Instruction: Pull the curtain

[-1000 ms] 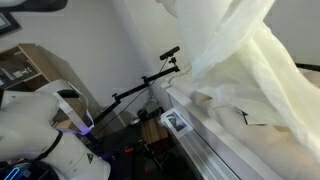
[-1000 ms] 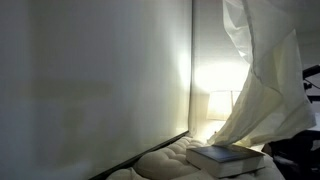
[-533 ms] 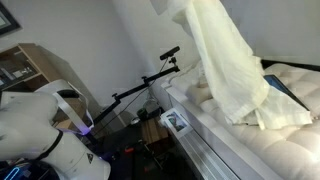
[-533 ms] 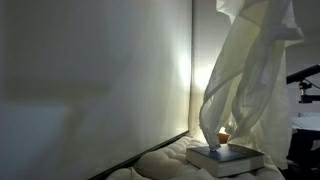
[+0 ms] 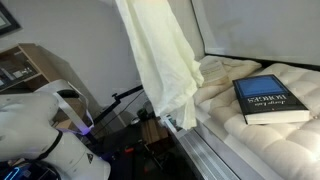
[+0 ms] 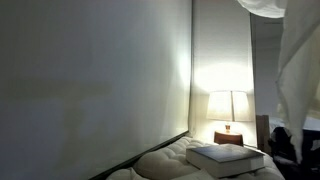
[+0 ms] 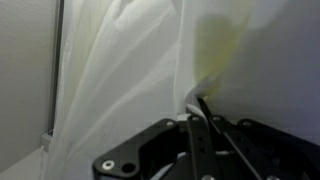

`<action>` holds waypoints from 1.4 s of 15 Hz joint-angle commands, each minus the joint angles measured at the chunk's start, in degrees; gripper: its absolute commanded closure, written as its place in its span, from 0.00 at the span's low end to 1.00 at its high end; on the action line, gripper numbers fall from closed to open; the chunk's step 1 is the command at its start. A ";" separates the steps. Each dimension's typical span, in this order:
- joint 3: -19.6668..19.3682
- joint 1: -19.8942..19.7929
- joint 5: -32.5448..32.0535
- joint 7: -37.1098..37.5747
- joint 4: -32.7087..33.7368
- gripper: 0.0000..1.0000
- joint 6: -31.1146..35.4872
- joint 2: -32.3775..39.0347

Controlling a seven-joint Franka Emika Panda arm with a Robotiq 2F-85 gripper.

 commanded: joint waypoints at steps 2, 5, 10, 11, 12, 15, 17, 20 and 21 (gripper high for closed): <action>2.49 -5.59 6.49 -8.07 -2.03 1.00 1.18 -0.74; 3.62 -8.85 11.52 -12.58 -3.39 1.00 0.86 2.93; 5.24 -11.73 21.24 -21.22 -4.83 0.59 -0.40 11.16; 5.51 -11.94 23.29 -22.83 -4.76 0.50 -0.84 12.66; 5.74 -12.16 25.06 -24.44 -4.58 0.43 -1.27 14.01; 7.43 -14.39 28.14 -28.05 -4.44 0.19 -3.04 16.94; 8.74 -16.03 27.77 -30.09 -4.82 0.06 -4.83 18.23; 9.95 -17.21 24.29 -34.97 -6.22 0.00 -8.57 19.31; 9.71 -16.84 23.32 -36.89 -6.82 0.00 -9.52 19.45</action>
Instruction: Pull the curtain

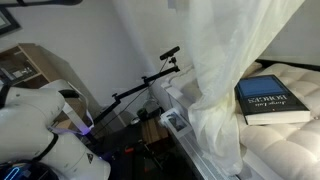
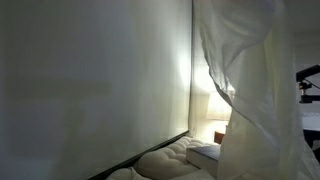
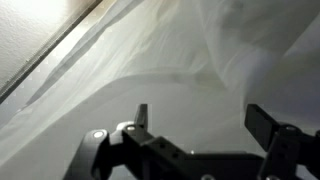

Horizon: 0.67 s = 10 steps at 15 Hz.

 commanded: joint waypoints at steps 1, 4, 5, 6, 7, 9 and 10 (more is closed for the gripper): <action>0.49 -0.45 -3.21 -6.66 -0.97 0.00 -4.05 0.68; -2.18 2.74 -4.91 -14.85 -2.75 0.00 -5.55 -0.01; -3.57 4.33 -4.47 -18.52 -2.90 0.00 -4.71 0.03; -4.47 5.01 -4.81 -20.94 -2.65 0.00 -3.20 0.23; -5.77 6.16 -3.26 -21.59 -2.04 0.00 -1.74 0.70; -6.52 5.82 -2.23 -17.98 -0.47 0.00 1.64 2.37; -6.97 5.86 -1.03 -16.90 -0.11 0.00 2.97 2.93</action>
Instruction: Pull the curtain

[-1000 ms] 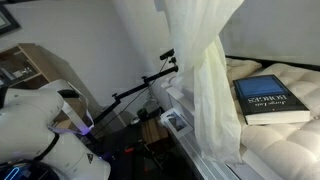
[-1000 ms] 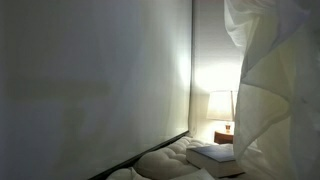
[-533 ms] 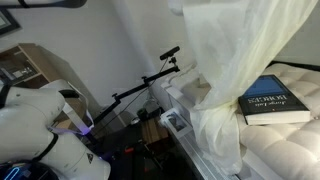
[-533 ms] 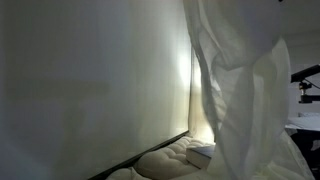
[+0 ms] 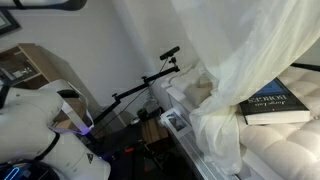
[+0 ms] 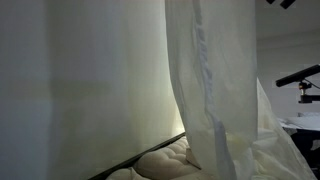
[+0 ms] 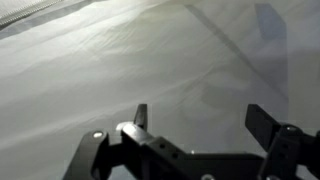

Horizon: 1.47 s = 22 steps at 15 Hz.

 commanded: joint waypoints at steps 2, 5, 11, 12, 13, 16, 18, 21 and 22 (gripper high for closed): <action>-0.57 -1.26 4.08 5.04 2.57 0.00 5.83 3.20; -3.76 3.73 10.28 -2.15 0.73 0.00 8.75 5.40; -3.40 2.51 13.94 -7.60 -1.45 0.00 4.90 12.23; -3.12 1.64 13.20 -7.24 -1.51 0.00 4.41 13.44; -2.94 0.79 12.45 -6.83 -1.52 0.00 3.68 14.48; -4.16 1.85 15.00 -8.60 -1.48 0.00 4.84 15.36; -4.01 1.98 16.08 -7.81 -1.64 0.00 7.30 14.11; -3.22 1.42 16.31 -6.91 -1.31 0.00 7.40 14.80; -3.20 1.53 16.42 -6.92 -1.23 0.00 7.43 14.33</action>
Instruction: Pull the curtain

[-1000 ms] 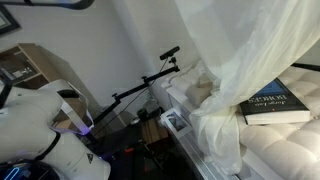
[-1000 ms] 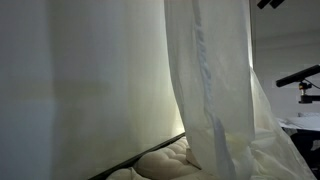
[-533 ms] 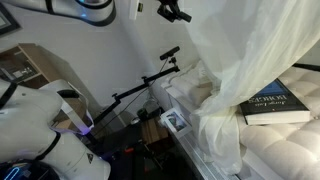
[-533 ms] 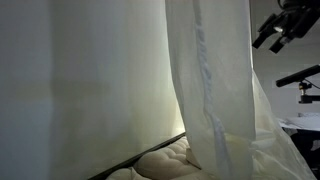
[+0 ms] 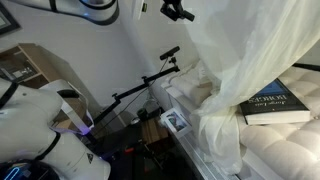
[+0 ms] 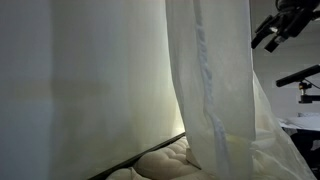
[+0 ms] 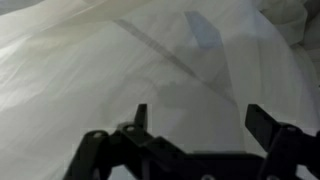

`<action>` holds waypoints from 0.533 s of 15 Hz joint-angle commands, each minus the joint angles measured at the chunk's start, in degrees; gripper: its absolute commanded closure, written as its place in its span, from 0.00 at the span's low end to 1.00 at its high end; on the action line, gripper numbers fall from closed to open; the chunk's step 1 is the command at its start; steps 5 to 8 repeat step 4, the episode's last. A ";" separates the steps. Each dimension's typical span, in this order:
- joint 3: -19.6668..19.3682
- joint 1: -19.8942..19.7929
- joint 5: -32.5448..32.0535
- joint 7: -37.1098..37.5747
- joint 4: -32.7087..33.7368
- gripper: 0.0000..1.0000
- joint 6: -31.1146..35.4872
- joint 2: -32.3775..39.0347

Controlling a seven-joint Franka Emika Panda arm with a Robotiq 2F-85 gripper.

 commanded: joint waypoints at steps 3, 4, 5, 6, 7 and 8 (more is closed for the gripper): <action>0.43 -0.38 0.67 -0.57 0.04 0.00 -0.05 -0.51; 0.43 -0.38 0.67 -0.57 0.04 0.00 -0.05 -0.51; 0.43 -0.38 0.67 -0.57 0.04 0.00 -0.05 -0.51; 0.43 -0.38 0.67 -0.57 0.04 0.00 -0.05 -0.51; 0.43 -0.38 0.67 -0.57 0.04 0.00 -0.05 -0.51; 0.43 -0.38 0.67 -0.57 0.04 0.00 -0.05 -0.51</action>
